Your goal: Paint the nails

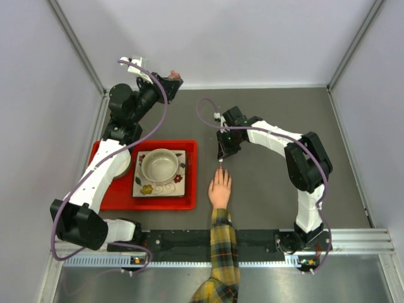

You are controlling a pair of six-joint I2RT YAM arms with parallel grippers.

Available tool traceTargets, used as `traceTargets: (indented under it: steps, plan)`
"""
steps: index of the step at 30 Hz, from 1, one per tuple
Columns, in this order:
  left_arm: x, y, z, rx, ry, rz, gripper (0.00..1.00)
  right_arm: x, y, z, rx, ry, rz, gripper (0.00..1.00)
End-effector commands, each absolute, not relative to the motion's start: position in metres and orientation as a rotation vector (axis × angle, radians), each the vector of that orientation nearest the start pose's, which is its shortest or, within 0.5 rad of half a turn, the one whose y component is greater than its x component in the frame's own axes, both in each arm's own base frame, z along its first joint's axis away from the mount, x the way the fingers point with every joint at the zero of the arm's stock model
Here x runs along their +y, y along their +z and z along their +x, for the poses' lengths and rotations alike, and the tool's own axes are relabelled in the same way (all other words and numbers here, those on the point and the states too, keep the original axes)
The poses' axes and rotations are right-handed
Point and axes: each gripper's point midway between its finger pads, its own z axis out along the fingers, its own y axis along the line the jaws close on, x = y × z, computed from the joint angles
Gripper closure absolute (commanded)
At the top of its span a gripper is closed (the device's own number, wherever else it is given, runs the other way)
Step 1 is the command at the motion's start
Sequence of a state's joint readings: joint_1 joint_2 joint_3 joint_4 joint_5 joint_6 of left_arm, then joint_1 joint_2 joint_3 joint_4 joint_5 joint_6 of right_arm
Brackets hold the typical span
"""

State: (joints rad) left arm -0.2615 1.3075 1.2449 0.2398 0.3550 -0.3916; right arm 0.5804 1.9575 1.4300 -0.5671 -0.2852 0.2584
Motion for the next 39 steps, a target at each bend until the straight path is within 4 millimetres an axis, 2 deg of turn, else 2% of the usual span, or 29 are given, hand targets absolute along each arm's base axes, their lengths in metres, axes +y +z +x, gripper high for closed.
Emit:
traceTargets:
  steps: [1, 39]
  plan:
    - [-0.182, 0.4402, 0.3961, 1.351, -0.78, 0.225, 1.0, 0.2967, 0.0672, 0.343, 2.659, 0.644, -0.528, 1.0]
    - [-0.1824, 0.4376, 0.4047, 1.356, -0.783, 0.233, 1.0, 0.2932, 0.0621, 0.3508, 2.68, 0.622, -0.493, 1.0]
